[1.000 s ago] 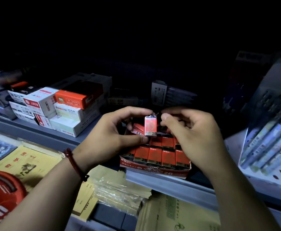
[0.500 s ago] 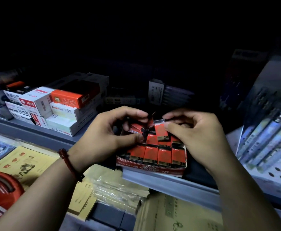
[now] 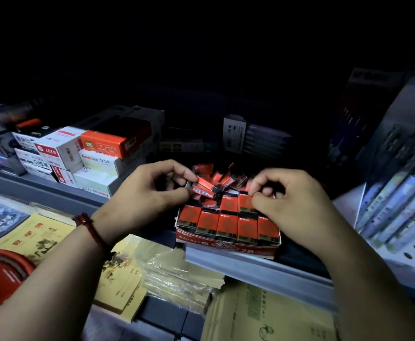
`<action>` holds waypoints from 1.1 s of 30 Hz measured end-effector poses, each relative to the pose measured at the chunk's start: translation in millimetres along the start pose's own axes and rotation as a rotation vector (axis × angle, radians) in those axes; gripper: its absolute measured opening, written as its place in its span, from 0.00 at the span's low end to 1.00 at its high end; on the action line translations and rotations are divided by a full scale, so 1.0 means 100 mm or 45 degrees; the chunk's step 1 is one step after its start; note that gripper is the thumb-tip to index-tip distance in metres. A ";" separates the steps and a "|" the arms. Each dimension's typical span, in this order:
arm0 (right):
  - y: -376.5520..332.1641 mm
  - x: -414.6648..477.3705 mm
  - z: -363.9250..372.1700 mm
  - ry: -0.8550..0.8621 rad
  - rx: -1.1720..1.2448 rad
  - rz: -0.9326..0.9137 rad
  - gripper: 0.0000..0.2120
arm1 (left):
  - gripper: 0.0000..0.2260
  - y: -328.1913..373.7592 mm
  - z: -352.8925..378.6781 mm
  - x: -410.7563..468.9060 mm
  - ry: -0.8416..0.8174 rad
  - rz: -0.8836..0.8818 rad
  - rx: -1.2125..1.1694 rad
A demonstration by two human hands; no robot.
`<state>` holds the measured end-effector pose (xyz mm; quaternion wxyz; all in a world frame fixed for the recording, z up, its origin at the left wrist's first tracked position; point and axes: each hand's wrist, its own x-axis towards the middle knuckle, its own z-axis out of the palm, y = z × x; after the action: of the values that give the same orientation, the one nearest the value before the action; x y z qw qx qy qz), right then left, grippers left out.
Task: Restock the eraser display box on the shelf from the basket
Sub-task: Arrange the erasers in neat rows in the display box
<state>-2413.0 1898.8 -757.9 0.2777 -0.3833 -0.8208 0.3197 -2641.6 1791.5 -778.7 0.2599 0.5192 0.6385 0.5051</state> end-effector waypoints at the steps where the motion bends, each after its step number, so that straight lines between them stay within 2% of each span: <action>1: 0.00 0.00 0.00 0.012 0.001 0.008 0.09 | 0.08 0.01 0.01 0.00 0.015 -0.008 0.006; 6: -0.13 -0.01 0.03 0.127 -0.039 -0.137 0.10 | 0.12 0.04 0.05 0.02 0.088 -0.009 0.002; 9: -0.24 0.02 0.13 0.088 -0.110 -0.237 0.07 | 0.12 0.03 0.07 0.03 0.126 0.052 0.026; 12: -0.33 0.04 0.27 0.061 -0.288 -0.290 0.12 | 0.11 0.00 0.09 0.05 0.160 0.084 0.040; 18: -0.43 0.07 0.43 0.115 -0.531 -0.249 0.12 | 0.11 0.00 0.10 0.03 0.147 0.067 -0.029; 22: -0.40 0.09 0.40 0.180 -0.394 -0.249 0.08 | 0.09 -0.02 0.04 0.01 0.064 0.018 -0.112; 25: -0.38 0.10 0.25 0.188 -0.180 -0.127 0.06 | 0.07 -0.04 -0.03 0.00 -0.073 -0.005 -0.095; 27: -0.37 0.09 0.14 0.273 -0.100 -0.004 0.14 | 0.07 -0.05 -0.06 -0.01 -0.128 0.023 0.012; 29: -0.37 0.09 0.02 0.345 0.019 0.222 0.21 | 0.07 -0.03 -0.07 -0.01 -0.175 0.052 0.141; 31: -0.34 0.09 -0.06 0.360 0.104 0.438 0.23 | 0.10 0.00 -0.08 -0.01 -0.220 0.063 0.280; 33: -0.29 0.08 -0.13 0.319 0.083 0.515 0.24 | 0.15 0.03 -0.07 -0.01 -0.244 0.061 0.371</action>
<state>-2421.7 1894.8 -726.8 0.3198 -0.5675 -0.6756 0.3453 -2645.7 1787.4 -773.4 0.2293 0.6122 0.6648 0.3615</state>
